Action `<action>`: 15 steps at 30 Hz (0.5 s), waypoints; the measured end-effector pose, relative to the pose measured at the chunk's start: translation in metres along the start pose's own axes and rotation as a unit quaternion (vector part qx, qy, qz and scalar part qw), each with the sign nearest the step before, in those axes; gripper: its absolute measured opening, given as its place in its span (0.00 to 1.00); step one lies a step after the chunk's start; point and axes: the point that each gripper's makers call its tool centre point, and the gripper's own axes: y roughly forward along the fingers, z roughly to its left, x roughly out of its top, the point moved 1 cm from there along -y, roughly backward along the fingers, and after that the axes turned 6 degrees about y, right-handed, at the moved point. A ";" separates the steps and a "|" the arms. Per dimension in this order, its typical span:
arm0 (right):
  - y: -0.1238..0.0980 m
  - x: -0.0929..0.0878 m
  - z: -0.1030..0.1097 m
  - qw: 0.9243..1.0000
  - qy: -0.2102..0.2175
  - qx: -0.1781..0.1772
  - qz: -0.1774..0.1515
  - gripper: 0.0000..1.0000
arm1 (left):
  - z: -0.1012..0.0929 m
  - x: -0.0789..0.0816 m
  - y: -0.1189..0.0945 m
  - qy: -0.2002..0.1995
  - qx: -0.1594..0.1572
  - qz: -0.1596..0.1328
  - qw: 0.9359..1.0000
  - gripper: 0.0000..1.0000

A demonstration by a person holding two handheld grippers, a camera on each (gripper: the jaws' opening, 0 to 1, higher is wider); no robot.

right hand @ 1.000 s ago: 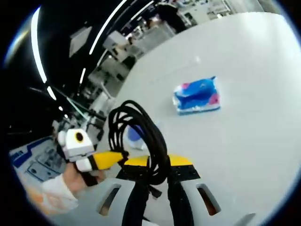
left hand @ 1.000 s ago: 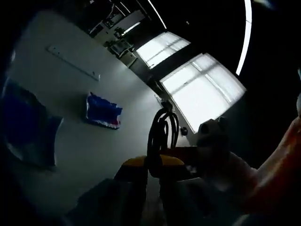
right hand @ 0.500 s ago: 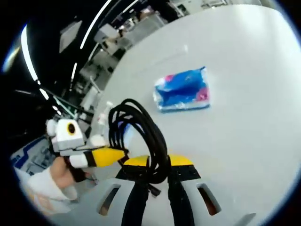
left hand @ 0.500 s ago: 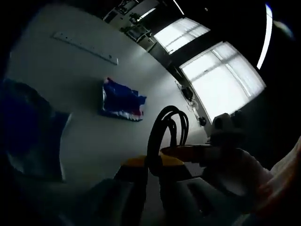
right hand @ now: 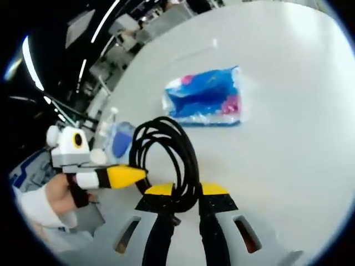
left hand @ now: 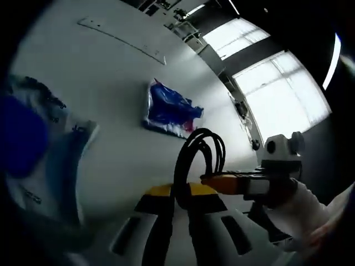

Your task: Arrange the tabletop items into an orderly group along one side of the table until the central work area is clear of visible clutter.

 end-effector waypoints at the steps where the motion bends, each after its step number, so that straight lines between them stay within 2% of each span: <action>1: 0.001 0.000 -0.001 1.000 0.000 -0.001 0.000 0.14 | 0.002 -0.001 0.002 -0.003 0.008 0.001 1.000 0.05; 7: 0.000 0.000 -0.005 1.000 0.007 -0.005 -0.004 0.14 | 0.004 0.002 0.008 -0.012 0.024 -0.006 1.000 0.05; 11: 0.003 -0.002 -0.006 1.000 0.013 -0.002 -0.004 0.14 | 0.009 -0.001 0.009 -0.011 0.042 0.006 0.999 0.05; 15: 0.003 -0.002 -0.008 1.000 -0.005 -0.011 0.002 0.14 | 0.014 0.000 0.007 -0.014 0.061 0.002 0.998 0.05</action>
